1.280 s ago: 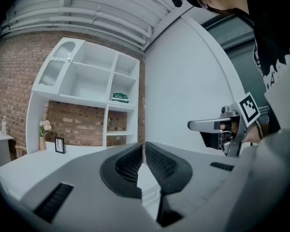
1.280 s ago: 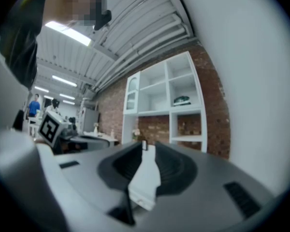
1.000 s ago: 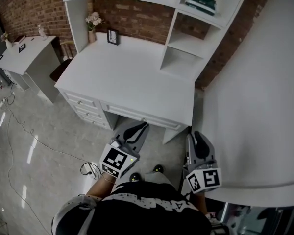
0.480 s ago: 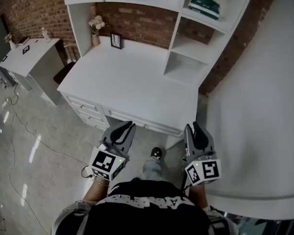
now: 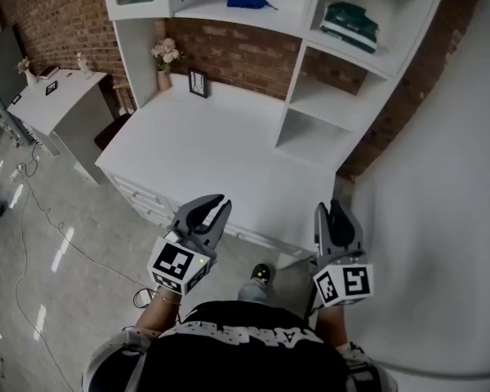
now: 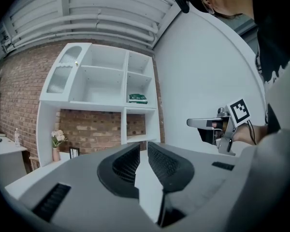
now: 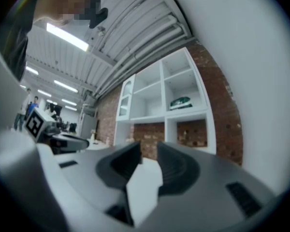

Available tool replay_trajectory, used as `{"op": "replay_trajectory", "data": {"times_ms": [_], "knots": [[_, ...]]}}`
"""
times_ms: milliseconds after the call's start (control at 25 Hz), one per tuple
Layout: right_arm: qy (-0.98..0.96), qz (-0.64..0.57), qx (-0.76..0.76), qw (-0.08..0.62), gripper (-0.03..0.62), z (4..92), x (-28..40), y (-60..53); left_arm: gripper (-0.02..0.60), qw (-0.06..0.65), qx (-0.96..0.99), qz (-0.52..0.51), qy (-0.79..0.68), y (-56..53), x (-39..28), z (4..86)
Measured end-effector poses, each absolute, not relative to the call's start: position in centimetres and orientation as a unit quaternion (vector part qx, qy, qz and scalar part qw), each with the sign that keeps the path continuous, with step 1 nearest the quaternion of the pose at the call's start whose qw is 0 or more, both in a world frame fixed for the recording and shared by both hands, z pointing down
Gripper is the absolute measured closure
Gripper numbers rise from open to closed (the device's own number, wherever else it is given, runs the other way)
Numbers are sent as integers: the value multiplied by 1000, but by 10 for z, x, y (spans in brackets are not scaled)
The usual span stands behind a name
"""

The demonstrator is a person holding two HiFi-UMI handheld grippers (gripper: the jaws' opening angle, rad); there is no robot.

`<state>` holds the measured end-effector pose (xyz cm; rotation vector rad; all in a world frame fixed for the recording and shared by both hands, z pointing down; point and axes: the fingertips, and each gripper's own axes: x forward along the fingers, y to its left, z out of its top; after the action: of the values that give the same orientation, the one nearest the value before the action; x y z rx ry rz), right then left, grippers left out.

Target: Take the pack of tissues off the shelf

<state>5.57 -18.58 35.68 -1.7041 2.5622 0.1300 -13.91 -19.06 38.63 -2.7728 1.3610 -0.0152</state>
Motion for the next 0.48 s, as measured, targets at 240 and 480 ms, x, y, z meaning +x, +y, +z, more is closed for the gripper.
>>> {"op": "replay_trajectory", "data": {"times_ms": [240, 480], "knots": [[823, 42, -565, 26, 477, 352, 84, -236, 497, 32, -904, 1, 426, -242, -113, 371], [812, 51, -581, 32, 471, 320, 113, -292, 480, 55, -903, 13, 427, -296, -92, 342]]}}
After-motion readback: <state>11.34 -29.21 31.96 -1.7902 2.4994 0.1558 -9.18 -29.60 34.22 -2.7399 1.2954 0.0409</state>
